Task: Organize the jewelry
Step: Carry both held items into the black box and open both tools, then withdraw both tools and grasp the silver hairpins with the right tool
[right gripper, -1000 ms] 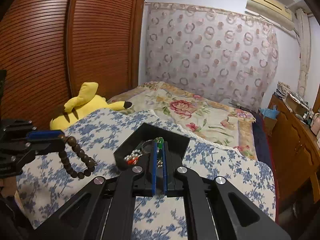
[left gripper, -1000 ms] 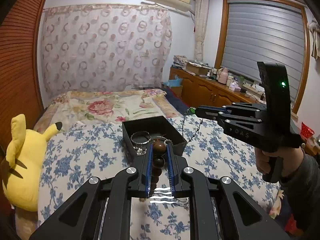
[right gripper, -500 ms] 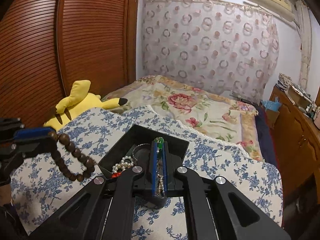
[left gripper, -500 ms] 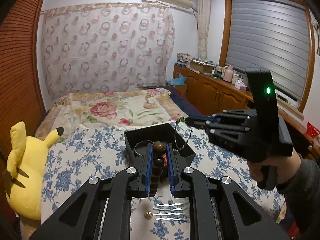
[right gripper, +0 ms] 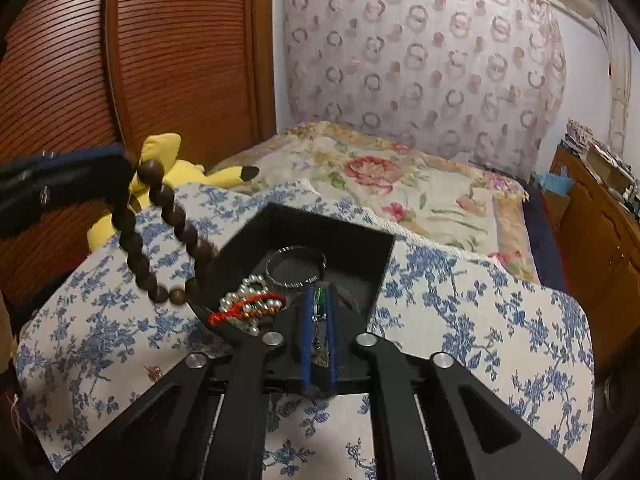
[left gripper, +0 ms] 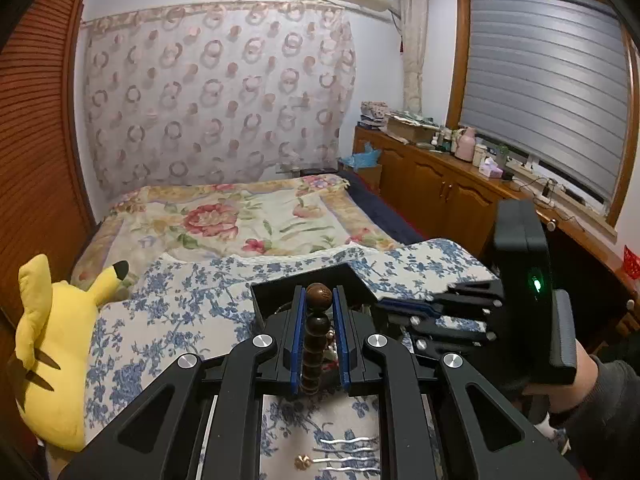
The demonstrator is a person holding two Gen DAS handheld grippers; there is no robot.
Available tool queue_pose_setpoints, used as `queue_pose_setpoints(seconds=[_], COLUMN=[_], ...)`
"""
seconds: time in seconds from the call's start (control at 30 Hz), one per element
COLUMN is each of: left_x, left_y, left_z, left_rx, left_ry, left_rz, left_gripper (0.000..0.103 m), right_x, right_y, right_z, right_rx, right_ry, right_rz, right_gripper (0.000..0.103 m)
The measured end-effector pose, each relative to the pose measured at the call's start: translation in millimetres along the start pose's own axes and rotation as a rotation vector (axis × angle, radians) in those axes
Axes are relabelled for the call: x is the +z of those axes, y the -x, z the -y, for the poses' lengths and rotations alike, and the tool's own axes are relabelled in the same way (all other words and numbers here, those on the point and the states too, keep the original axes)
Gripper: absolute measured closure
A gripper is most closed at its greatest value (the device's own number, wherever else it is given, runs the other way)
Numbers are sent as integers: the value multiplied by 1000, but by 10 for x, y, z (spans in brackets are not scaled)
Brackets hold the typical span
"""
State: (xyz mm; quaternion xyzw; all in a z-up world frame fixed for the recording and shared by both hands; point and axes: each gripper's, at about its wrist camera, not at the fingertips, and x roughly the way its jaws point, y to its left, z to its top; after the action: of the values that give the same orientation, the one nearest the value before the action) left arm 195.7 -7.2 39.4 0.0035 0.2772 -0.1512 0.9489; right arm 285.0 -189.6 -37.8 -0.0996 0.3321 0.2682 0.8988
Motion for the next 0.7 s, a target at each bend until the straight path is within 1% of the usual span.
queue_pose_setpoints(seconds=[0.07,0.1,0.17,0.4,0.53,0.7], left_x=[45,58,97,140,68,-11], left_y=[-46,-61,-106,-347,-493,-560], left_z=[1,-7,-8,-32,-66,-67], left_rx=[8,10,14,38,44,48], left_ry=[-2,-1,-2,-1,12,10], left_rz=[-3,-4,-8,-39,-77,-87], left_gripper=[90,90,90,90,90,90], right_x=[-25,-37,-62,-150,-220,-269], right_y=[-1,2,19,119,175,221], right_z=[19,30,56,129,106,44], right_rx=[6,5,6,7,8,19], right_ry=[-4,-8,-15,-30,-17,-7], right_rz=[-1,-1,4,14,18,22], right_gripper=[92,87,84,84,84,84])
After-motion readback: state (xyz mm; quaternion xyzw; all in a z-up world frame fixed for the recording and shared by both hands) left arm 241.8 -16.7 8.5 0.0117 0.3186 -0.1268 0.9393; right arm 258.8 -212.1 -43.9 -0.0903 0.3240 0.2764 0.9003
